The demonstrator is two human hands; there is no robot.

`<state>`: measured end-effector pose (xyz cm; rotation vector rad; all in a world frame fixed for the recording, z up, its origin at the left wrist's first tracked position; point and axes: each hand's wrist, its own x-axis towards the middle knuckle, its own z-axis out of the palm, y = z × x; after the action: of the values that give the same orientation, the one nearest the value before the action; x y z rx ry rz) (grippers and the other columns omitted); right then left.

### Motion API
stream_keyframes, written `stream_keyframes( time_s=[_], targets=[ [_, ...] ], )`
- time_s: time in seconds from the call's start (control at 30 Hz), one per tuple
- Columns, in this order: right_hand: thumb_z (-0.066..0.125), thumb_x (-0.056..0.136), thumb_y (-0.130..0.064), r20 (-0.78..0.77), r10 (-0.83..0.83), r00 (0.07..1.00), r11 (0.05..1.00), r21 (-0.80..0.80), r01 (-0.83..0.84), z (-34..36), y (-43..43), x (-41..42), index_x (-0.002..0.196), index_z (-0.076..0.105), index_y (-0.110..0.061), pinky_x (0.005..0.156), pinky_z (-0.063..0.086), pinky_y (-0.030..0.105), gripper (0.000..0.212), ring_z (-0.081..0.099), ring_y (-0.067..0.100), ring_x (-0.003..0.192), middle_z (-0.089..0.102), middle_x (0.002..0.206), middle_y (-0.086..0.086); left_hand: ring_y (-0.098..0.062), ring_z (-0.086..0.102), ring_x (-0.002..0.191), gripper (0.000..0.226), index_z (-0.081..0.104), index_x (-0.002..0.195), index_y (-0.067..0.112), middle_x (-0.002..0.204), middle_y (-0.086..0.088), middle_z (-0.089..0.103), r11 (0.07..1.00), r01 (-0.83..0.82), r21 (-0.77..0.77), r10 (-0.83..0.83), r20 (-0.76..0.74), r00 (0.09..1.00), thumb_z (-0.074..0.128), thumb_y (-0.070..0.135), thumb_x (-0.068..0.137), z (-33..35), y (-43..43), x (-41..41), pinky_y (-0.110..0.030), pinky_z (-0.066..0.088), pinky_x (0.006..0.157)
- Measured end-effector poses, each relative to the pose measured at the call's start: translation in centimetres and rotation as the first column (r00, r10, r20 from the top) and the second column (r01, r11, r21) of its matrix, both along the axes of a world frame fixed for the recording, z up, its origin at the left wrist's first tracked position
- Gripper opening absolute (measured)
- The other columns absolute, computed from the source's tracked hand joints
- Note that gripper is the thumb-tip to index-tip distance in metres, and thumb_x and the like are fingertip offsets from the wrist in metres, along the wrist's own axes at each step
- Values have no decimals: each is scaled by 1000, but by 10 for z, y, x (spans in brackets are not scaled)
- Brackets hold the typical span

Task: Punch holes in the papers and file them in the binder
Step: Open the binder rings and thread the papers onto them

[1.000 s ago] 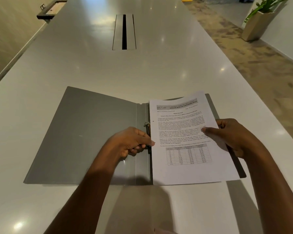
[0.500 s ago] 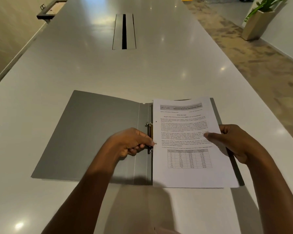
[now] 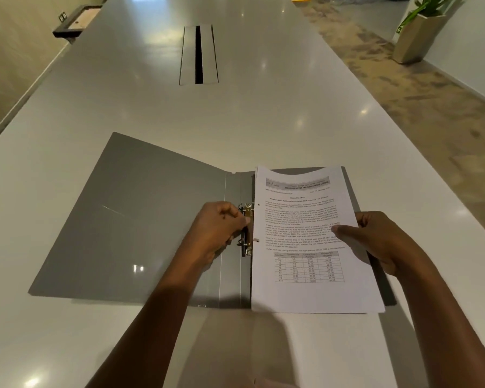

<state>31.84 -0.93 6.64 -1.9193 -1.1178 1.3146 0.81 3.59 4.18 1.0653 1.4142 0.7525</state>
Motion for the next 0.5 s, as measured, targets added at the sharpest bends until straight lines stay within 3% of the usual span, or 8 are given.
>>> stream_keyframes(
  time_s=[0.07, 0.17, 0.3, 0.5],
  targets=[
    [74, 95, -18, 1, 3, 1000, 1000, 4, -3, -2, 1, 1, 110, 77, -13, 97, 59, 51, 16, 78, 26, 99, 80, 115, 1, -36, 78, 83, 6, 79, 94, 8, 91, -21, 75, 990, 3, 138, -7, 27, 1000, 79, 3, 90, -1, 1, 5, -43, 67, 81],
    [73, 96, -19, -6, 7, 1000, 1000, 17, -7, -2, 2, 3, 111, 77, -13, 98, 58, 53, 17, 78, 26, 99, 80, 114, 0, -32, 79, 91, 17, 84, 103, 17, 94, -10, 79, 974, 61, 218, -59, -17, 998, 83, 8, 88, -7, 4, 9, -49, 66, 87],
    [71, 97, -17, -53, 29, 998, 999, 44, -27, 1, 2, 4, 117, 76, -17, 98, 59, 52, 20, 78, 23, 100, 80, 115, -3, -31, 77, 71, 8, 78, 91, 15, 82, -7, 80, 976, -45, 214, 67, -96, 993, 82, 22, 91, -10, 5, 18, -41, 66, 68],
    [71, 97, -13, -116, 25, 993, 998, 67, -17, 3, 0, 6, 119, 77, -17, 103, 56, 53, 23, 78, 23, 103, 80, 115, -2, -16, 65, 55, 11, 82, 89, 13, 84, -5, 82, 995, -102, -3, 102, 26, 994, 75, 16, 97, -6, 8, 26, -24, 44, 46]
  ],
)
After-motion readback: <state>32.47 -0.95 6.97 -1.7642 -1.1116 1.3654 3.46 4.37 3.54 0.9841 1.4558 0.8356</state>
